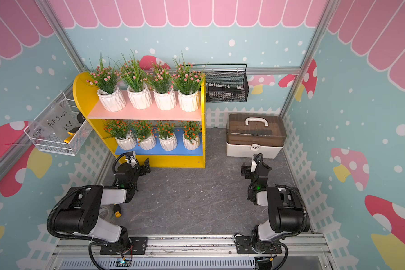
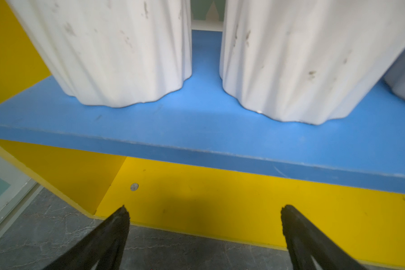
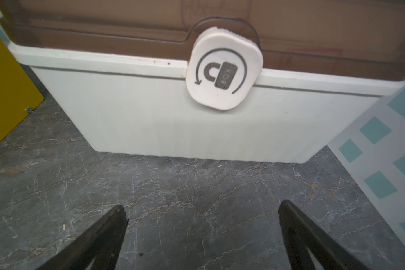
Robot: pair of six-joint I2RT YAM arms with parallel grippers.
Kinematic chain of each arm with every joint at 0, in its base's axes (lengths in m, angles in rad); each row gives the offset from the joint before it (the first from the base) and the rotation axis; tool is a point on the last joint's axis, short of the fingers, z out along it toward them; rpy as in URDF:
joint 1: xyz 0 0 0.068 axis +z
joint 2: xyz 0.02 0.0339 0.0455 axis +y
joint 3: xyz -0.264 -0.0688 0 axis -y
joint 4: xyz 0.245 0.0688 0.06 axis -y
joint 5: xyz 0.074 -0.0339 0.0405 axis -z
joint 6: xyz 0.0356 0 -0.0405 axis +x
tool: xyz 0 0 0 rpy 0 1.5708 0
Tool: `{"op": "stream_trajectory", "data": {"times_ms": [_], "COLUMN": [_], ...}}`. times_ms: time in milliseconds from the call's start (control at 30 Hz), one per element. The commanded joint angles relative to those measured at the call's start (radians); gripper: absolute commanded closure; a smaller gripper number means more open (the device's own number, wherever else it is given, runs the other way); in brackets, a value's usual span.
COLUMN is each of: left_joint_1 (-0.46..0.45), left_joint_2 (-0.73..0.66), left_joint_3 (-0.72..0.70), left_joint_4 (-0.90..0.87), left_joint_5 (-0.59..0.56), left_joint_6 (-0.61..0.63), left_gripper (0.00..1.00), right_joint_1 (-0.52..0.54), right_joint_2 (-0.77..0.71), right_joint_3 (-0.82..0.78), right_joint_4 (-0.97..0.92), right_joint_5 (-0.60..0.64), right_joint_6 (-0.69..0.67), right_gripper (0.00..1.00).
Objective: Place the baby's breath potted plants on the rack by color
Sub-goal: Reset both arms
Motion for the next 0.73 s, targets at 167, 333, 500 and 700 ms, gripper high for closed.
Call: {"op": "stream_trajectory", "data": {"times_ms": [167, 333, 500, 700], "left_joint_1": [-0.007, -0.008, -0.007, -0.007], "left_joint_2": [-0.003, -0.003, -0.003, -0.003], "left_joint_3": [0.013, 0.012, 0.013, 0.013], "left_joint_4": [0.005, 0.005, 0.005, 0.005], "left_joint_5": [-0.027, -0.027, -0.027, -0.027], "left_joint_6": [0.007, 0.007, 0.006, 0.006], "left_gripper": [0.01, 0.01, 0.01, 0.01], "right_joint_1": [0.000, 0.002, 0.003, 0.019], "right_joint_2": [0.000, -0.001, 0.005, -0.001], "right_joint_3": [0.018, 0.019, 0.029, 0.037], "right_joint_4": [-0.008, -0.009, -0.020, -0.045], "right_joint_5": [-0.006, -0.004, -0.015, -0.006], "right_joint_6": [-0.028, -0.029, -0.036, -0.055], "right_gripper": [0.00, 0.00, 0.01, 0.01]}}
